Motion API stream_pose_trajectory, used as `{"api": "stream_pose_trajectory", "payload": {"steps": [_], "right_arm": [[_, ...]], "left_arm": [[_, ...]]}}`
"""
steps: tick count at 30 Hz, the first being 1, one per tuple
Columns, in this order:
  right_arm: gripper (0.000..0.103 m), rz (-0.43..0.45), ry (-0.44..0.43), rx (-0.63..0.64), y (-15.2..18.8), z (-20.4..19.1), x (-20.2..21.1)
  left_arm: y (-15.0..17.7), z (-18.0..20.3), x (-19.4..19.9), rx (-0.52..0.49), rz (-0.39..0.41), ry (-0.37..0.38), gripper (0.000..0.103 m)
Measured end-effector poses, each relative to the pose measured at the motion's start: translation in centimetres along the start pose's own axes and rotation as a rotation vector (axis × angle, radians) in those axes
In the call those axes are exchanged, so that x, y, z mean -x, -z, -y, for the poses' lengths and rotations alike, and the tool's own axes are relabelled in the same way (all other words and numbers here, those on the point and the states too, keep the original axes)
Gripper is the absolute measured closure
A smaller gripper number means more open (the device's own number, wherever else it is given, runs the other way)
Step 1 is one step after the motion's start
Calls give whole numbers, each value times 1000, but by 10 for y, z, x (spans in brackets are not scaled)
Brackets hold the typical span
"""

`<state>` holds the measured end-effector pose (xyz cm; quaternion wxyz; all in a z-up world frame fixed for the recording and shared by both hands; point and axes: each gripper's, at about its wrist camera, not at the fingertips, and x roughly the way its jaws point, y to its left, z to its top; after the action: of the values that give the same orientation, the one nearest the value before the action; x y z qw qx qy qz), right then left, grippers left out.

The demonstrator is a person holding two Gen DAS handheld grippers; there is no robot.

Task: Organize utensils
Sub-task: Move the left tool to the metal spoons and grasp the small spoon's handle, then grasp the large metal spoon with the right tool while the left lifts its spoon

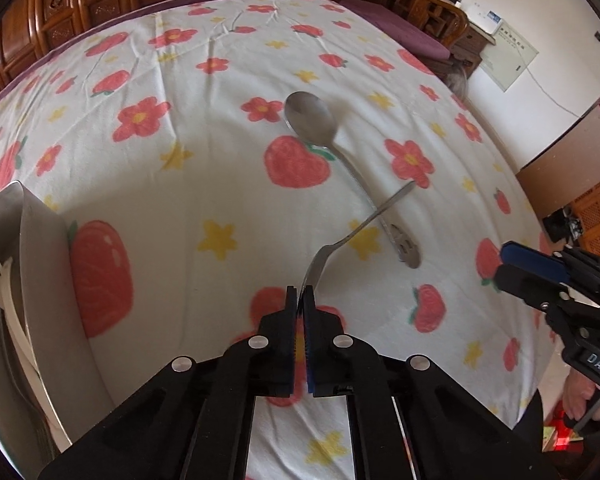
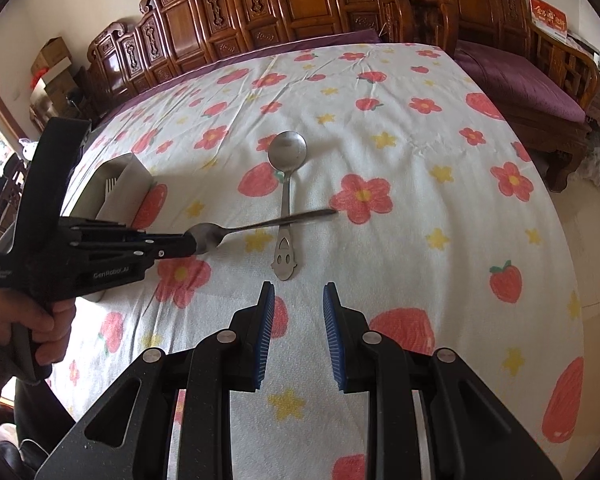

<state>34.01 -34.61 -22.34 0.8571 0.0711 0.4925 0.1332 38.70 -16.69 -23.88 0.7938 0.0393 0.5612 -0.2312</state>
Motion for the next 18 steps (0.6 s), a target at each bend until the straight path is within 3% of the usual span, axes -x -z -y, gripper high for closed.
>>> {"api": "stream_pose_trajectory", "payload": {"steps": [8, 18], "right_arm": [[76, -14, -15, 14, -13, -4, -14], [76, -59, 37, 131, -63, -25, -70]], "left_arm": [[13, -9, 40, 60, 141, -72, 102], [21, -54, 92, 137, 249, -155, 102]]}}
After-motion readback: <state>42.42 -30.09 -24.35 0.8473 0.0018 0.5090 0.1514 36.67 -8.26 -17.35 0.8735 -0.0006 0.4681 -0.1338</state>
